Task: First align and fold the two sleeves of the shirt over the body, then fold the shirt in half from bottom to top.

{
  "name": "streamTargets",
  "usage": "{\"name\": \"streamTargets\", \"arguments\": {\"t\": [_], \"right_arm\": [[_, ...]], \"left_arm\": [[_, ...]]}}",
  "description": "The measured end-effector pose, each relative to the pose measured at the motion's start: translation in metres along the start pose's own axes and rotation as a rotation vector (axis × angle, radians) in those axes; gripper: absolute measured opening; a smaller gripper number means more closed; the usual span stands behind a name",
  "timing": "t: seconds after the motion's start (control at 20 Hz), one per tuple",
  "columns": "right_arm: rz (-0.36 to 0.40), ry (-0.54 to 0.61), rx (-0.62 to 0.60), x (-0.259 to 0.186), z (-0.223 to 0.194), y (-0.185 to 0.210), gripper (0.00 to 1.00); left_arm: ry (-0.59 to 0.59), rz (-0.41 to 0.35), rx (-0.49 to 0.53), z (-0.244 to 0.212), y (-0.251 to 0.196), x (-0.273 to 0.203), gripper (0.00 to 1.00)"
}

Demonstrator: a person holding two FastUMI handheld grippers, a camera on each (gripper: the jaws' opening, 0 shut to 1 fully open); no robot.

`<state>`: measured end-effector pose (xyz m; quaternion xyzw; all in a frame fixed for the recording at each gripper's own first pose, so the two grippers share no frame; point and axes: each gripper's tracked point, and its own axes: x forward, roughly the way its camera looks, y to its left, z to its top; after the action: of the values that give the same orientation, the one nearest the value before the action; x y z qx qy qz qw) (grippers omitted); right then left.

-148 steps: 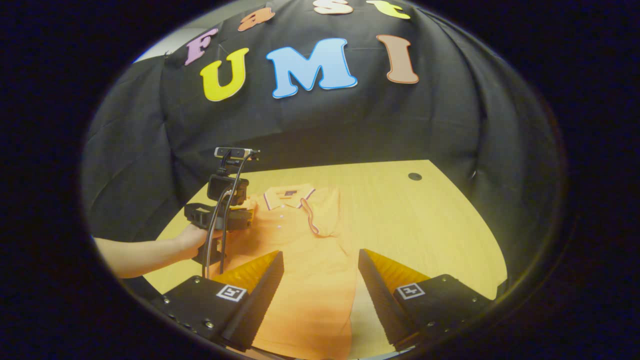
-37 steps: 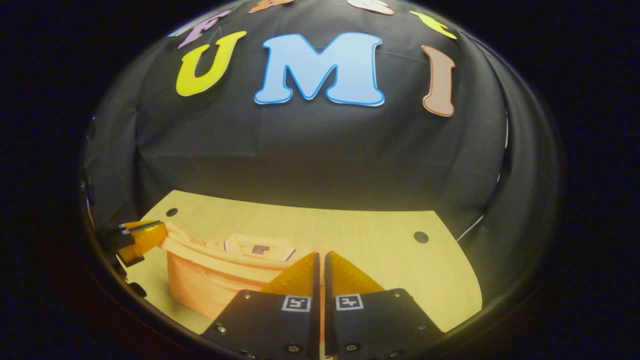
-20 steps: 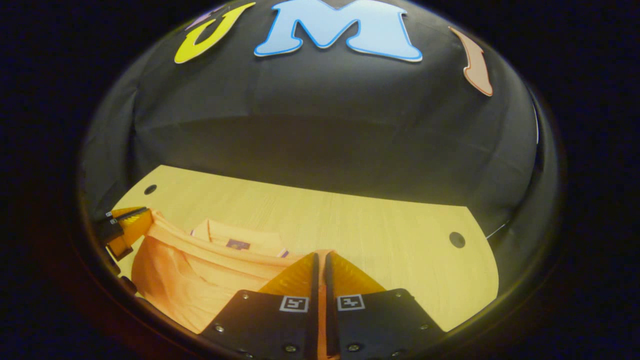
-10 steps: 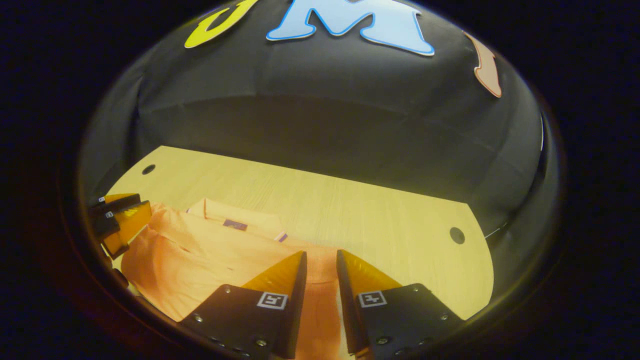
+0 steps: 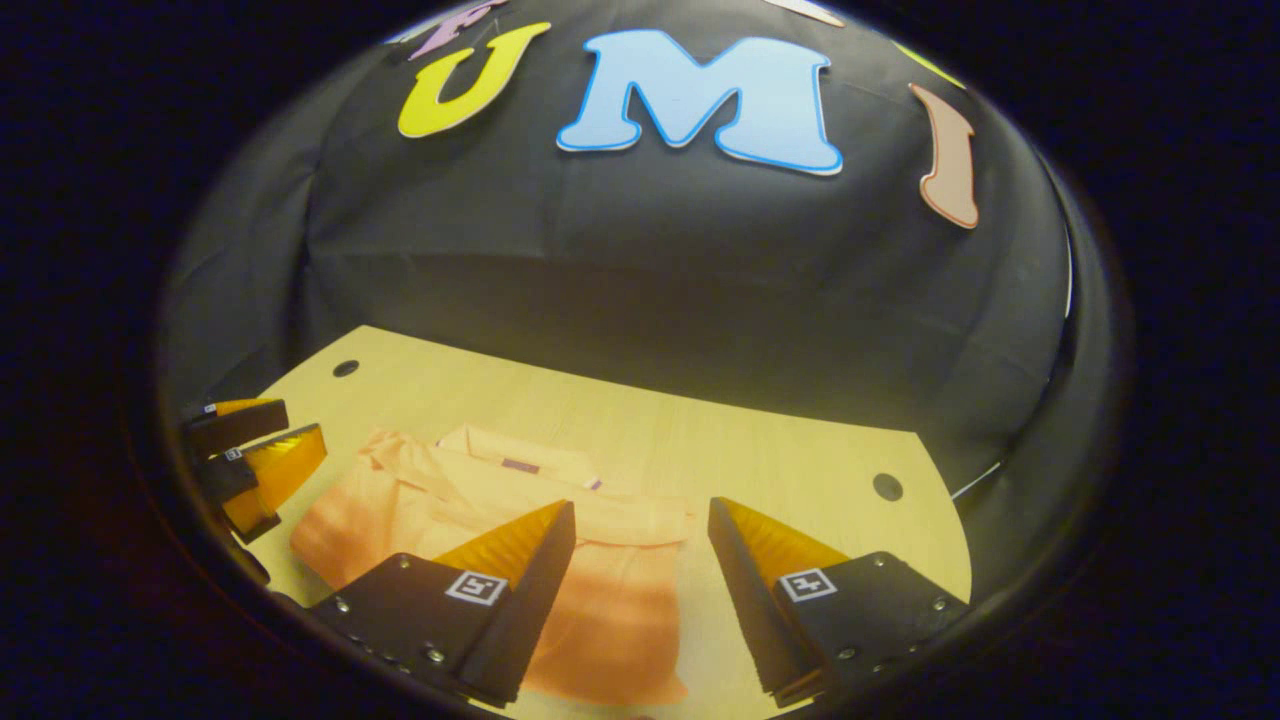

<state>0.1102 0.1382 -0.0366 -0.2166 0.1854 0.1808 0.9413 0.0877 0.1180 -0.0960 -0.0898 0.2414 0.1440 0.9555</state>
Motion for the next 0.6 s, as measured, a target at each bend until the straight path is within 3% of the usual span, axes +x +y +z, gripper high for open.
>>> {"name": "streamTargets", "arguments": {"t": [0.1, 0.3, 0.6], "right_arm": [[0.001, -0.057, 0.004, -0.026, 0.010, 0.001, 0.89], [-0.019, -0.169, -0.029, -0.085, 0.031, 0.004, 0.90], [-0.071, -0.288, -0.073, -0.178, 0.036, 0.014, 0.89]], "left_arm": [[-0.022, 0.014, -0.007, 0.006, 0.003, -0.024, 0.89], [-0.076, 0.025, -0.019, 0.019, 0.005, -0.069, 0.98], [-0.170, -0.012, -0.038, 0.041, 0.004, -0.138, 0.95]]}}
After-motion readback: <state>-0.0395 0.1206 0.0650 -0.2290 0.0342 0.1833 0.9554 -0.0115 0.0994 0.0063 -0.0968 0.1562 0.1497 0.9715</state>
